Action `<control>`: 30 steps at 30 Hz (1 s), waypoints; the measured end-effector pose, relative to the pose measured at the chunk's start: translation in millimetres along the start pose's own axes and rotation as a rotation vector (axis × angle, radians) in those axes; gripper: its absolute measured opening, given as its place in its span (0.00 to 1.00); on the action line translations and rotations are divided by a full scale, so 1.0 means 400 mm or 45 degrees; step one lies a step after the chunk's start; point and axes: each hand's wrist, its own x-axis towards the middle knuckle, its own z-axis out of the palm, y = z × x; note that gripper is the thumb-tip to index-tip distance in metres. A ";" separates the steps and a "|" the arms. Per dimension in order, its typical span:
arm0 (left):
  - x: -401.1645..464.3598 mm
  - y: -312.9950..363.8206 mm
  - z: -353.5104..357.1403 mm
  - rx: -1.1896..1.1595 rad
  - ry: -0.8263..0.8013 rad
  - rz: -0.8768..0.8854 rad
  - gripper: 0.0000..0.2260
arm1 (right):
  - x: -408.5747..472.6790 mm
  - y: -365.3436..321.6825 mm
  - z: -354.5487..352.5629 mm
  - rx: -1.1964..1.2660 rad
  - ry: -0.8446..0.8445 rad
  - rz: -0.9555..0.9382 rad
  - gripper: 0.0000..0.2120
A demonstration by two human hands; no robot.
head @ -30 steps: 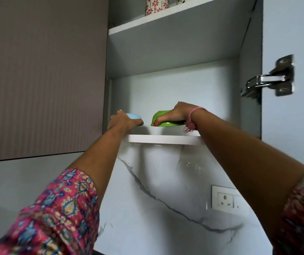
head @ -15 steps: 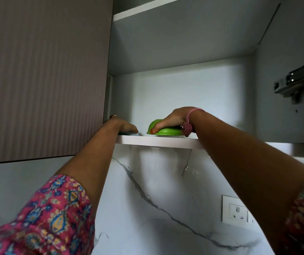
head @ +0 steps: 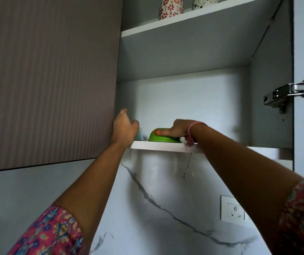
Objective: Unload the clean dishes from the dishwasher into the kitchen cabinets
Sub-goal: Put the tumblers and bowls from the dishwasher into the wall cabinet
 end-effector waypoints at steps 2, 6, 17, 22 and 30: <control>-0.042 0.001 -0.014 -0.130 0.035 0.074 0.22 | -0.024 0.010 -0.006 0.079 0.149 -0.023 0.35; -0.150 0.010 -0.039 -0.271 0.063 0.152 0.19 | -0.112 0.042 -0.011 0.303 0.413 -0.082 0.29; -0.557 0.154 -0.115 -0.324 -0.138 0.070 0.15 | -0.559 0.178 0.079 0.794 0.808 -0.320 0.17; -0.751 0.291 -0.202 -0.314 -0.198 0.006 0.15 | -0.790 0.244 0.090 0.894 0.748 -0.265 0.17; -1.083 0.495 -0.346 -0.391 -0.284 -0.162 0.13 | -1.137 0.324 0.041 1.026 0.642 -0.160 0.17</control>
